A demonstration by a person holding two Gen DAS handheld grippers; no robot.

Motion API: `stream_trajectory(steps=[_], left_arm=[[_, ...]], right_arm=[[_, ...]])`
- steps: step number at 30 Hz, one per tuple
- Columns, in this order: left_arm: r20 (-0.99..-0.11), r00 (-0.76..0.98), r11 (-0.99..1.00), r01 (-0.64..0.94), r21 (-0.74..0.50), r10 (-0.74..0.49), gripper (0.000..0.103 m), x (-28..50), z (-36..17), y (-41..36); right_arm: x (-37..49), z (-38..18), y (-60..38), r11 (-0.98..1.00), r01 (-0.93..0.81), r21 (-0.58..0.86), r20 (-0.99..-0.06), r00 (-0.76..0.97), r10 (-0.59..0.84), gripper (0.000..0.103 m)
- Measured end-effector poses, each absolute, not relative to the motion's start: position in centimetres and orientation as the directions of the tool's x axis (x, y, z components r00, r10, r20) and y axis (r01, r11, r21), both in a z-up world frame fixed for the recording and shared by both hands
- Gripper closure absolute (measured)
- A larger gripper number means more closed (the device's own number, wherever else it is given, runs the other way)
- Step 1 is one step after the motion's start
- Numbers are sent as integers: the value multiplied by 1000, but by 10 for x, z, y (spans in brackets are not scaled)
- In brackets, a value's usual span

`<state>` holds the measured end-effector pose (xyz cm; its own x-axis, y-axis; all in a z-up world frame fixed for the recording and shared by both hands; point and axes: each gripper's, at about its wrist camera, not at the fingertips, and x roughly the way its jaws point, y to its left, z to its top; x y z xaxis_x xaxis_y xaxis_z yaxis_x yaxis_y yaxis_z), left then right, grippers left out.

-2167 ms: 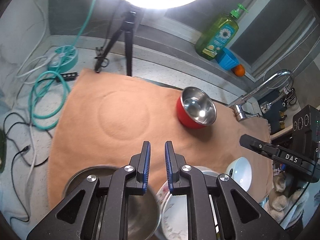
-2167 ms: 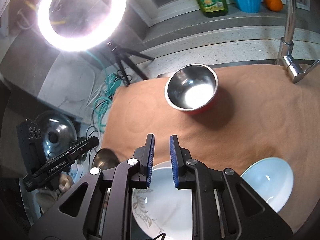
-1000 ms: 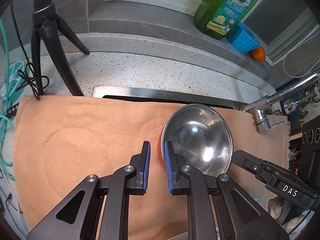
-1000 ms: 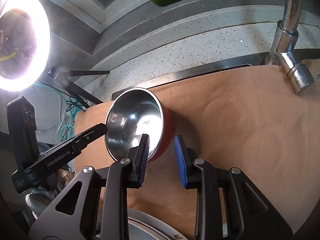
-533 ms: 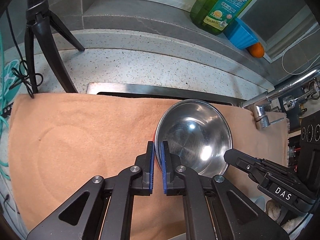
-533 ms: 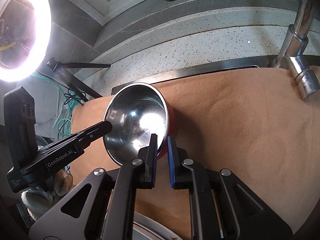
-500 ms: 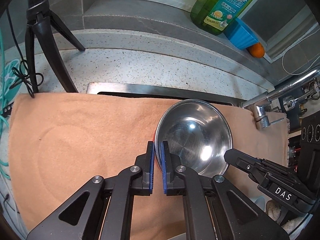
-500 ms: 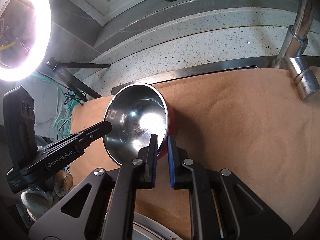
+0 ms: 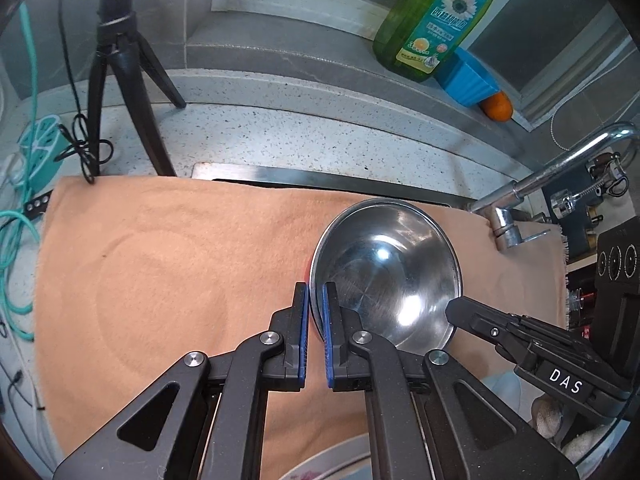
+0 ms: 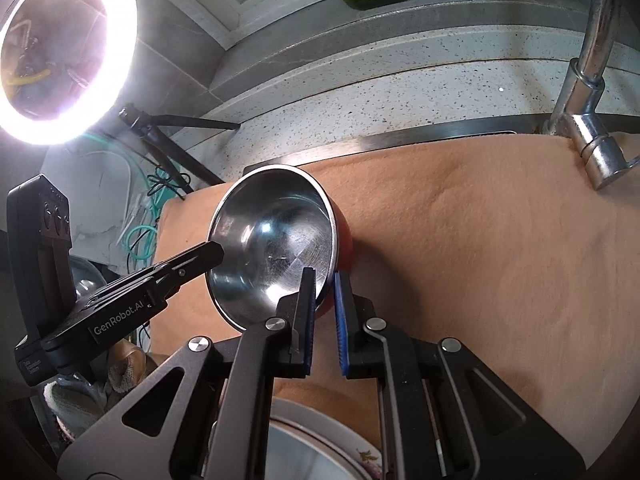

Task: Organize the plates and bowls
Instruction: 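Lift the red-bottomed bowl and carry it over the large steel bowl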

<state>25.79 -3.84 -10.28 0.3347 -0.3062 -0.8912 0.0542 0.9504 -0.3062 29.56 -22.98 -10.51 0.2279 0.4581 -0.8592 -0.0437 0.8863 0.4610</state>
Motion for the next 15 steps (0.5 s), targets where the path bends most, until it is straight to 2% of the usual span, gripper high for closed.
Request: stream_trajectory(steps=[15], left_arm=[[-855, 410, 942, 29, -335, -317, 98, 191, -71, -6]], right_arm=[[243, -70, -204, 869, -135, 475, -838, 230, 494, 94]])
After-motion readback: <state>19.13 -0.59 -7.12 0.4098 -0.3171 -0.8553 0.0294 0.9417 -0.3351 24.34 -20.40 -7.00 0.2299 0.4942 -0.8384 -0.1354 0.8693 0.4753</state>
